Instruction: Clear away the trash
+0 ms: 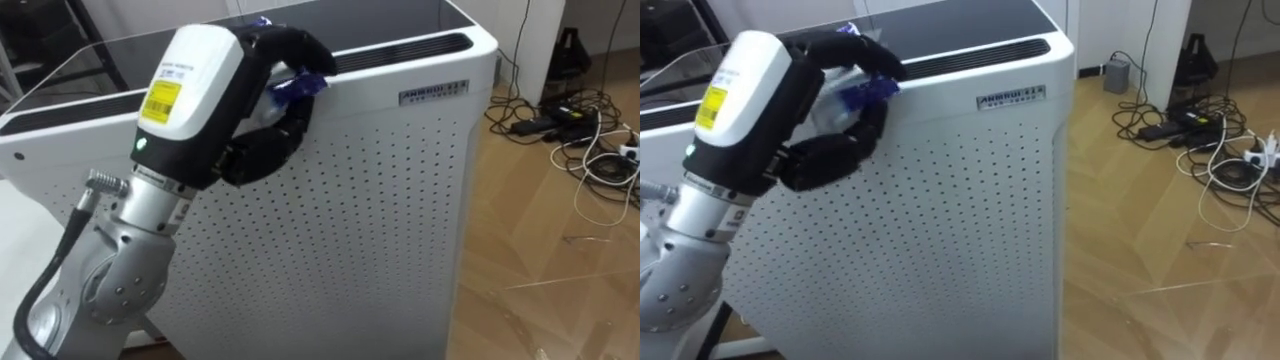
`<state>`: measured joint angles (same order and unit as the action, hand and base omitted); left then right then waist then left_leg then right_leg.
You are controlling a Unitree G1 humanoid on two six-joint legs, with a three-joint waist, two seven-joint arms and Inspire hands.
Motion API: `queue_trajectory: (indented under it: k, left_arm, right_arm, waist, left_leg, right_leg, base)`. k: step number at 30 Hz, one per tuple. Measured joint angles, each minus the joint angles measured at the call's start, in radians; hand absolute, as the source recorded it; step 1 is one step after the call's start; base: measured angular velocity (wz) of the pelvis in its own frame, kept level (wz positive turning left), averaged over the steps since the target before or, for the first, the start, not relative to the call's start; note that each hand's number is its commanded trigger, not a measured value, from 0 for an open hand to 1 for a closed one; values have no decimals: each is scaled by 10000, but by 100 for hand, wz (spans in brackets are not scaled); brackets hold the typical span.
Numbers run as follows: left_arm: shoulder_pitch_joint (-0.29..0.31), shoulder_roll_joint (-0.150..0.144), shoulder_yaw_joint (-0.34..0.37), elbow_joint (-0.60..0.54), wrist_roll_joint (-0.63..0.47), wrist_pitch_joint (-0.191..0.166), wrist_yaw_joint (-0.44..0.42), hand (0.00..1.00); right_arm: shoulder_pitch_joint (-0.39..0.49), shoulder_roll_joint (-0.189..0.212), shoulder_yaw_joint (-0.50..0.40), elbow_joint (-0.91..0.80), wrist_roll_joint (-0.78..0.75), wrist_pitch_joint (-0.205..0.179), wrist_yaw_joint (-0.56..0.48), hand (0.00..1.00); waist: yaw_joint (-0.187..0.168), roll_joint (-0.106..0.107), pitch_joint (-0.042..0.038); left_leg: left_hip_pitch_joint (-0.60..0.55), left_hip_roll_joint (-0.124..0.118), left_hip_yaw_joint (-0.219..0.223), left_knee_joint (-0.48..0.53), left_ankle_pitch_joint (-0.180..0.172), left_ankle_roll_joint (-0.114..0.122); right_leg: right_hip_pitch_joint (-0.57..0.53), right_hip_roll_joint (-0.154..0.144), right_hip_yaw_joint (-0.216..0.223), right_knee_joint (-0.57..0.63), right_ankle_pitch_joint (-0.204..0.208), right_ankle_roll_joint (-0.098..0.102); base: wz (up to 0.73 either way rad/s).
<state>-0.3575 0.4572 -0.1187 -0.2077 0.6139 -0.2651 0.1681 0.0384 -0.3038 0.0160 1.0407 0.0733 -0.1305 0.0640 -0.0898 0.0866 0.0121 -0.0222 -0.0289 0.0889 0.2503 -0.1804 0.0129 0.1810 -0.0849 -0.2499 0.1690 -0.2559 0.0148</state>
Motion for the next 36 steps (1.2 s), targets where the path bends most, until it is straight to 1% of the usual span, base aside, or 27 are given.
queue_trajectory:
  k: [2,4,8,10,13,16,18,22,24,25,27,29,30,31,32,33,34,35,36]
  left_arm:
    - [-167,7,63,-3,2,52,36,100]
    - [-237,31,80,-1,47,82,31,100]
    - [-225,32,69,-4,71,122,66,100]
    - [-226,35,69,-55,109,207,109,100]
    - [-217,34,33,-72,284,209,184,100]
    - [-220,34,36,-86,566,247,255,100]
    - [-216,34,25,-86,547,244,284,100]
    - [-198,36,-2,-47,219,123,461,100]
    - [-190,33,-20,-51,64,-9,459,100]
    - [-165,3,-39,-80,-172,-85,461,100]
    - [-142,-68,-79,-96,-528,-198,453,100]
    - [10,-67,-114,-290,-1336,-259,356,100]
    - [76,-67,-113,-385,-1540,-269,344,100]
    - [195,-100,-128,-557,-1841,-300,248,100]
    - [278,-250,-197,-582,-2100,-403,125,100]
    - [329,-299,-282,-575,-2310,-435,84,100]
    - [551,-289,-150,-713,-2781,-501,64,100]
    - [684,-349,19,-695,-3163,-546,62,100]
    - [682,-356,9,-700,-3331,-492,25,100]
  right_arm:
    - [6,-15,-1,-2,-4,0,-41,100]
    - [6,-43,-1,-7,-4,0,-64,100]
    - [28,-45,15,-17,-6,8,-85,100]
    - [145,-49,24,-296,-3,61,-104,100]
    - [217,-48,60,-645,-4,178,-139,100]
    - [225,-43,175,-798,3,191,-190,100]
    - [214,-43,268,-815,10,191,-197,100]
    - [210,-86,389,-1239,98,191,-308,100]
    - [199,-94,400,-1317,126,189,-347,100]
    - [200,-91,437,-1361,232,189,-386,100]
    - [199,-86,512,-1475,454,189,-422,100]
    - [191,-83,606,-1736,560,186,-536,100]
    - [192,-72,634,-1823,566,186,-548,100]
    - [180,-54,645,-1926,568,176,-570,100]
    - [174,-37,639,-1953,569,173,-618,100]
    - [177,20,646,-1978,572,173,-641,100]
    - [89,120,837,-2272,588,173,-665,100]
    - [134,139,1088,-2776,594,124,-702,100]
    - [262,126,1173,-3040,618,71,-769,100]
  waist:
    - [7,18,-10]
    - [3,39,-1]
    - [32,48,2]
    - [66,57,-3]
    - [101,56,-3]
    - [140,62,-8]
    - [165,60,-7]
    - [194,47,-8]
    - [258,22,-14]
    - [344,7,-15]
    - [395,-17,-16]
    - [428,-32,-23]
    - [426,-43,-29]
    - [443,-54,-29]
    - [477,42,-42]
    - [538,99,-51]
    - [789,164,-90]
    - [533,112,-63]
    - [321,91,-99]
  left_leg:
    - [22,4,29,-51,1,1]
    - [102,0,47,-130,4,5]
    - [149,3,58,-159,4,5]
    - [145,3,58,-167,4,4]
    - [152,1,57,-189,4,4]
    - [166,2,19,-196,4,4]
    - [164,2,3,-196,4,4]
    - [236,3,64,-313,19,-7]
    - [269,3,62,-356,21,-7]
    - [287,1,44,-389,25,-7]
    - [299,-9,32,-454,45,-5]
    - [286,-9,36,-513,54,-6]
    - [287,-11,29,-538,66,-3]
    - [358,22,-138,-659,132,3]
    - [511,160,-669,-881,306,3]
    - [538,278,-1197,-925,355,-19]
    - [513,430,-1985,-886,385,-84]
    - [327,562,-2263,-849,346,-283]
    - [299,588,-2117,-866,363,-377]
  right_leg:
    - [-12,0,1,0,0,0]
    - [-12,-3,-7,-4,0,0]
    - [-21,-7,-23,1,0,1]
    - [-45,-7,7,2,0,1]
    - [-66,-8,19,1,0,1]
    - [-63,-9,25,6,0,1]
    - [-64,-11,-4,8,0,1]
    - [-59,-14,-46,20,4,8]
    - [-48,-14,-73,22,11,19]
    - [-54,-17,-57,20,12,20]
    - [-58,-24,-85,21,14,25]
    - [-55,-29,-248,22,38,66]
    - [-53,-29,-305,27,41,71]
    - [-113,-33,-317,153,48,84]
    - [-559,-23,-262,1024,17,124]
    - [-888,-57,-98,1399,-130,196]
    - [-1562,78,477,898,-109,127]
    - [-1936,149,653,438,886,-231]
    - [-1795,119,459,346,982,-173]
  base:
    - [0]
    - [-4]
    - [0]
    - [-2]
    - [-1]
    - [0]
    - [0]
    - [0]
    - [0]
    - [0]
    - [3]
    - [9]
    - [6]
    - [6]
    - [0]
    - [-47]
    - [-51]
    - [-21]
    - [48]
